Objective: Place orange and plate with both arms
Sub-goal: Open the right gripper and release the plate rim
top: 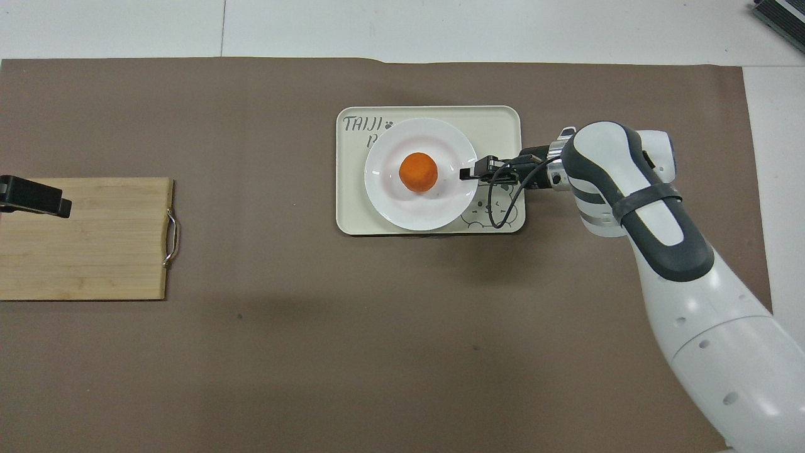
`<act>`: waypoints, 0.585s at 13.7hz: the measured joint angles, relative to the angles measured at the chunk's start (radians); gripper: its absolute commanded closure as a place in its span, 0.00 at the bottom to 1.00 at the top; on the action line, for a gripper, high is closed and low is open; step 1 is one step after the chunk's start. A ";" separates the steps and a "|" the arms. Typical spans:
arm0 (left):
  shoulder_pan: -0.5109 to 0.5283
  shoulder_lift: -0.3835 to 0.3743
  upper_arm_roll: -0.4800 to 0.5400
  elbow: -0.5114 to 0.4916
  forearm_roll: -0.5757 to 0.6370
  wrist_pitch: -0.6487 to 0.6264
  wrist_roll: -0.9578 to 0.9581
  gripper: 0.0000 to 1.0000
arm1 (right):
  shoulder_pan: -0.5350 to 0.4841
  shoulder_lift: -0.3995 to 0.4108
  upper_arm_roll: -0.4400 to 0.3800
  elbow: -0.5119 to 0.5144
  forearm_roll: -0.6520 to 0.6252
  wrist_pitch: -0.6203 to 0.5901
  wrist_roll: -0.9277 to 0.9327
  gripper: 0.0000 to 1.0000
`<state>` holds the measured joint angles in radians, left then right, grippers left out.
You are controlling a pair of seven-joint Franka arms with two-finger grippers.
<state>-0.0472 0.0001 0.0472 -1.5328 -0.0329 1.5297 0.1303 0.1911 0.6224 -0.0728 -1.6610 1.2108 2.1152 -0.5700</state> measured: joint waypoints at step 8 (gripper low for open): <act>0.000 0.000 0.000 0.000 0.000 0.000 0.000 0.00 | -0.002 -0.044 -0.013 0.029 -0.250 0.016 0.065 0.00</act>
<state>-0.0472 0.0001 0.0472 -1.5328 -0.0329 1.5297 0.1303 0.1896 0.5782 -0.0858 -1.6321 0.9612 2.1313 -0.5055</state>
